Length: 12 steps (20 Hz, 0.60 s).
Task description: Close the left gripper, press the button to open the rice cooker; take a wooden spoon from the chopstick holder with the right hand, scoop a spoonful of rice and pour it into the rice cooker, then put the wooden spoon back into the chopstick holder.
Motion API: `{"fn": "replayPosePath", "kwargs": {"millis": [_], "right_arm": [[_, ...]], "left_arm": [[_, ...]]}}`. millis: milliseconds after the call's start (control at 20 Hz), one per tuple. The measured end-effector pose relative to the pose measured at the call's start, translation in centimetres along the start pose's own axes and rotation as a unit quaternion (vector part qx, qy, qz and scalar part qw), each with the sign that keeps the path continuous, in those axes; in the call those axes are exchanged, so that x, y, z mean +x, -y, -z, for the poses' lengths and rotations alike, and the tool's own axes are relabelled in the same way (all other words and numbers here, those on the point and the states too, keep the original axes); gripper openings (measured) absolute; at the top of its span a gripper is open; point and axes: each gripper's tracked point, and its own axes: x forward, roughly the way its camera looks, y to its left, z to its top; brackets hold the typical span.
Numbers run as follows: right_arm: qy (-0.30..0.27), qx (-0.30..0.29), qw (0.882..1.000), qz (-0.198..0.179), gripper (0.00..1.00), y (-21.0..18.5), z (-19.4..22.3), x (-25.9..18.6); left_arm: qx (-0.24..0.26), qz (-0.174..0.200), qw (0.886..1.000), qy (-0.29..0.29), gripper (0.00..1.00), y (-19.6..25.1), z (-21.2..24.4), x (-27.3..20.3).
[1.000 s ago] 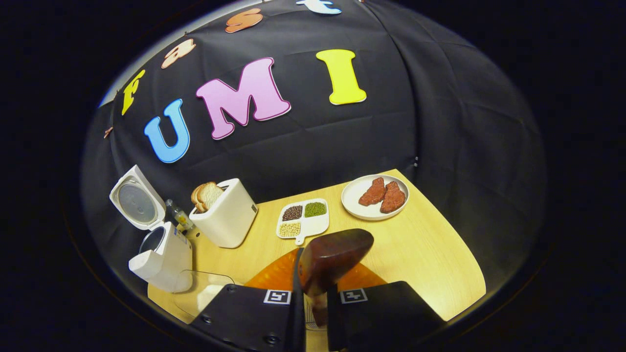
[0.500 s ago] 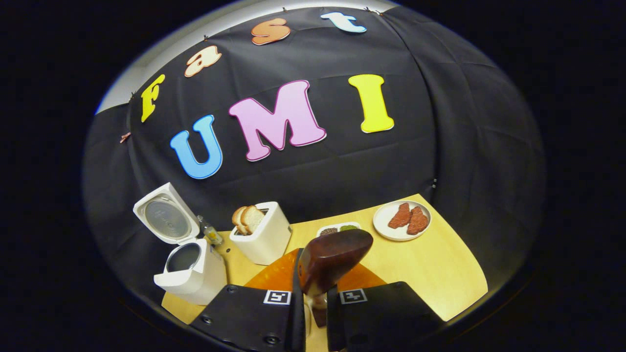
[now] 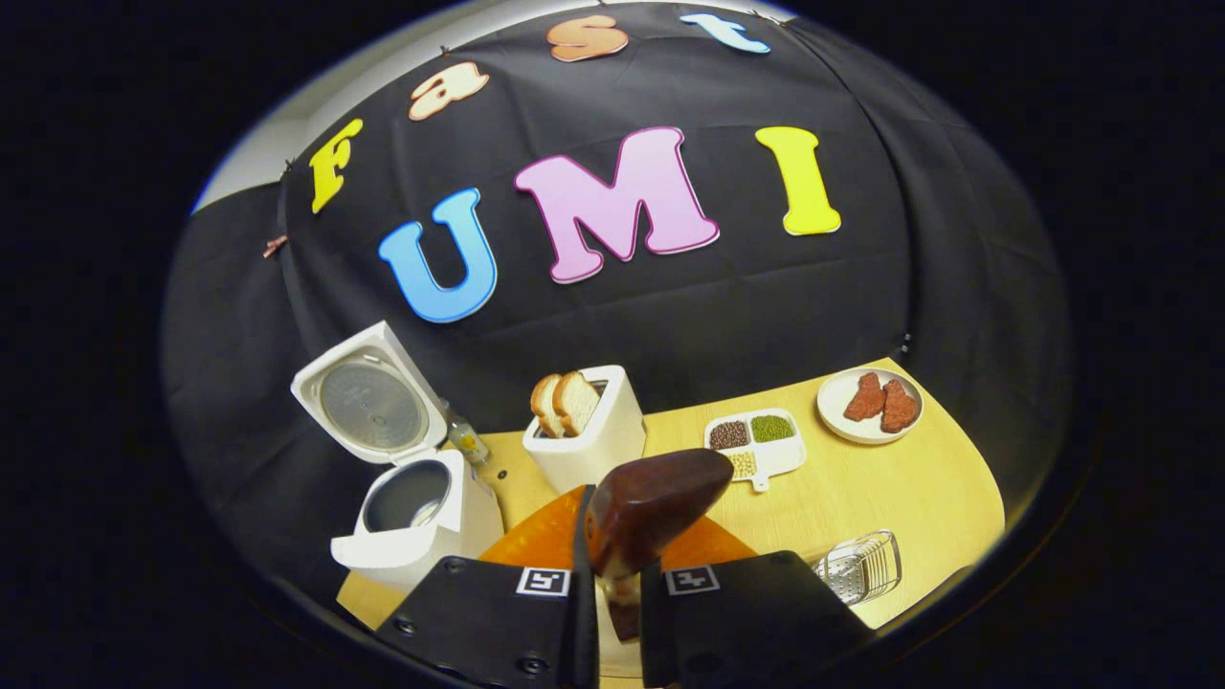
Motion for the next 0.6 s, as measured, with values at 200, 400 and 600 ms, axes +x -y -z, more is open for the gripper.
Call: {"fn": "replayPosePath", "kwargs": {"millis": [200, 400, 600], "right_arm": [[-0.031, -0.012, 0.999, 0.006, 0.21, -0.9, 5.2, 2.1], [-0.027, -0.060, 0.998, 0.009, 0.18, -0.8, 8.5, 3.8], [-0.027, -0.052, 0.998, 0.021, 0.22, -0.3, 10.7, 5.4]], "left_arm": [[-0.008, -0.023, 1.000, -0.012, 0.96, -2.5, -0.2, 0.1], [-0.017, -0.033, 0.999, -0.039, 0.96, -3.5, 1.6, 0.4], [-0.030, -0.017, 0.995, -0.089, 0.96, -2.8, 4.5, 0.7]]}}
